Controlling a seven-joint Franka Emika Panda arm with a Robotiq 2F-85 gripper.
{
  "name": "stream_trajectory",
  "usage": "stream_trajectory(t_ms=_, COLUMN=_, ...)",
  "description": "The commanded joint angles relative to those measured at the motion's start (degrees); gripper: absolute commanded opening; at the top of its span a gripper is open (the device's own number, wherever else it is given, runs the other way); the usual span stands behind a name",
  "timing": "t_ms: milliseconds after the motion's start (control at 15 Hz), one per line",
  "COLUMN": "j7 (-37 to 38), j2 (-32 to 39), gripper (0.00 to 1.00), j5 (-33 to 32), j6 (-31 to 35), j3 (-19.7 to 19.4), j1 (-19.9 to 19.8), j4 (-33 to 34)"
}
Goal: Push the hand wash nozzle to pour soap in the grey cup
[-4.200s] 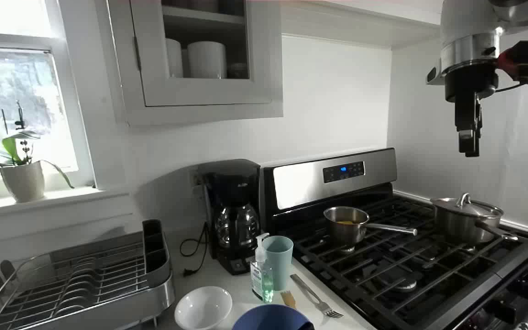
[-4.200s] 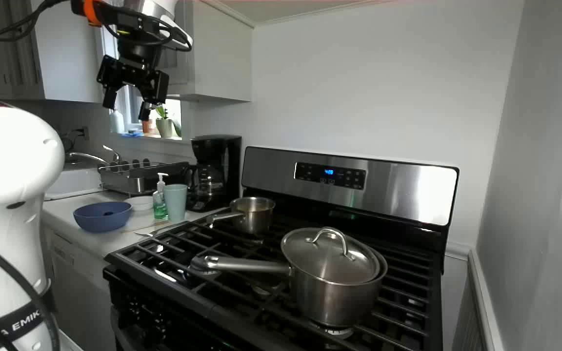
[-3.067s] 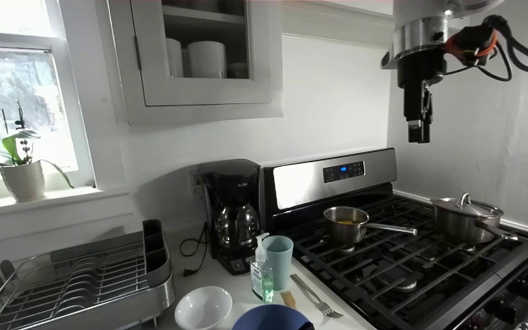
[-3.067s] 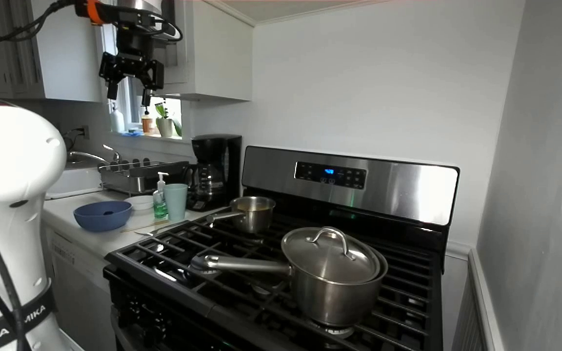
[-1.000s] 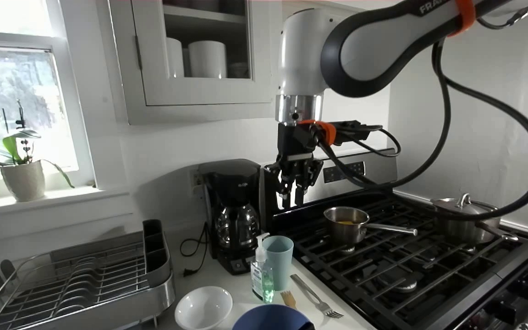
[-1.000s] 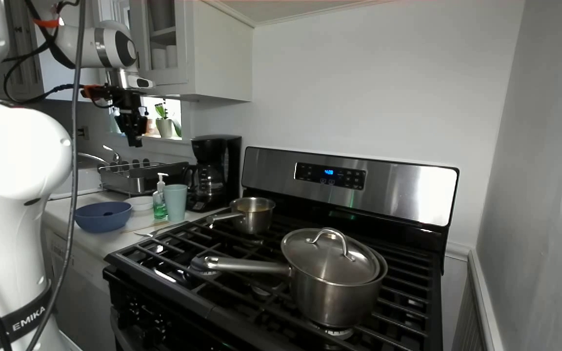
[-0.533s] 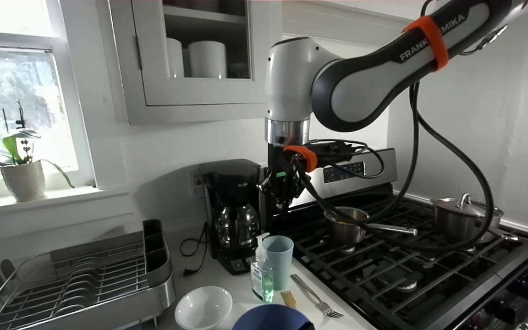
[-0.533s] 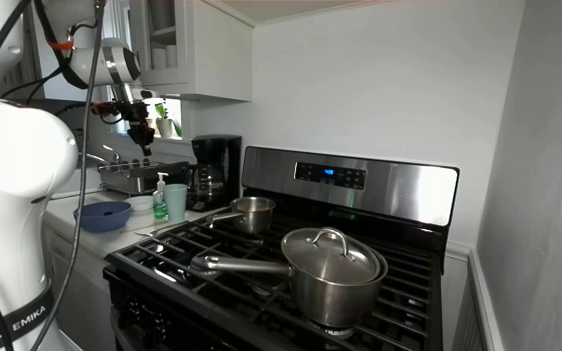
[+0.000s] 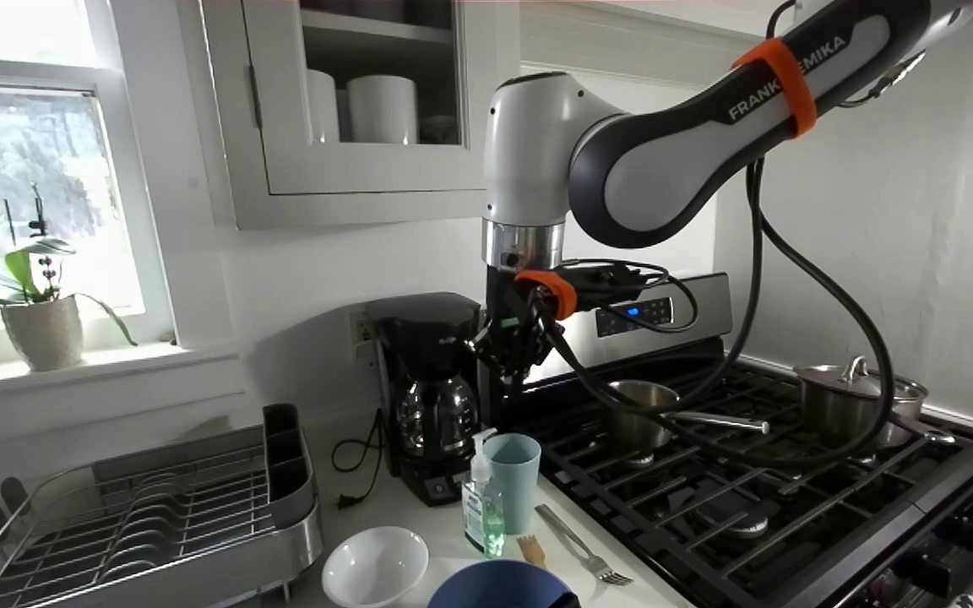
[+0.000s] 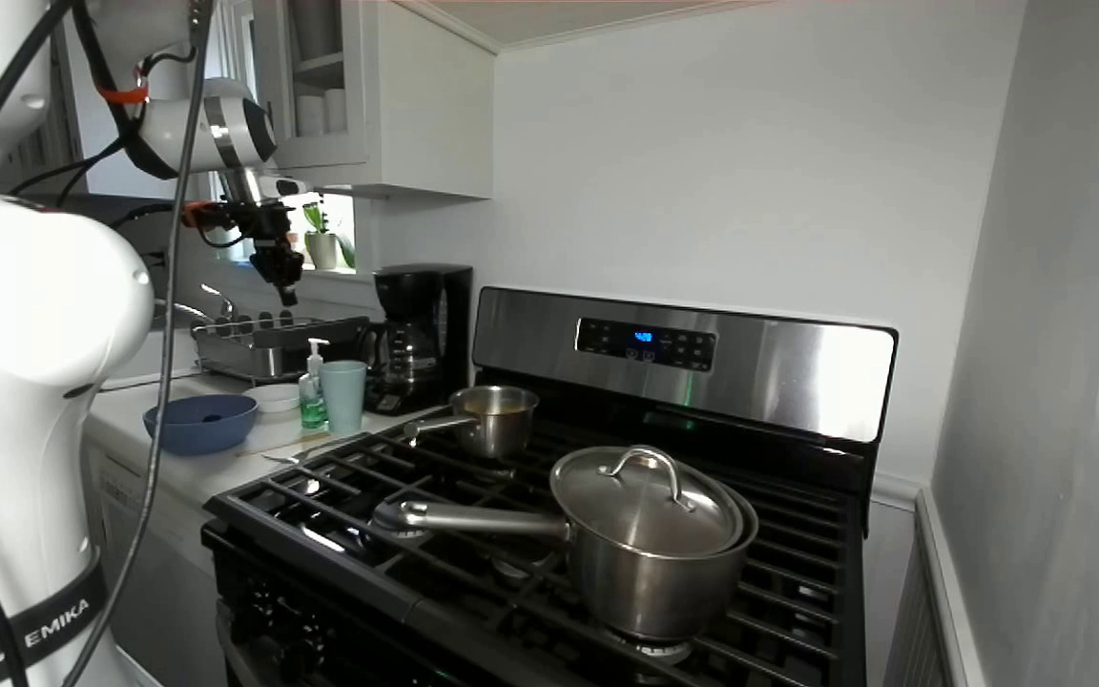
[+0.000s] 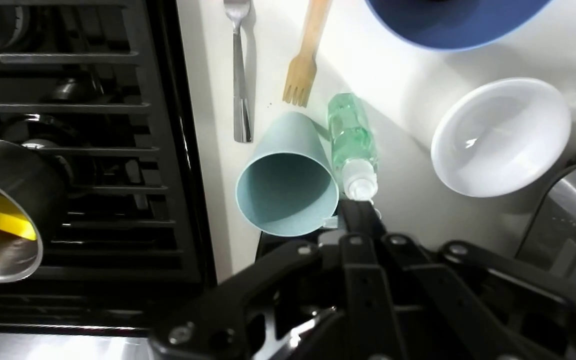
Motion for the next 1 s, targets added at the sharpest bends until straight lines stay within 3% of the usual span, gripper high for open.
stream_trajectory(t_ms=0, j7=0.64, j2=1.69, gripper=0.00, j5=-1.27, j6=0.63, j3=-2.27, j1=1.44, j4=1.25)
stream_trajectory(t_ms=933, j7=-2.45, j2=11.23, gripper=0.00, j5=0.21, j6=4.28, j3=-6.51, j1=4.02, j4=8.52)
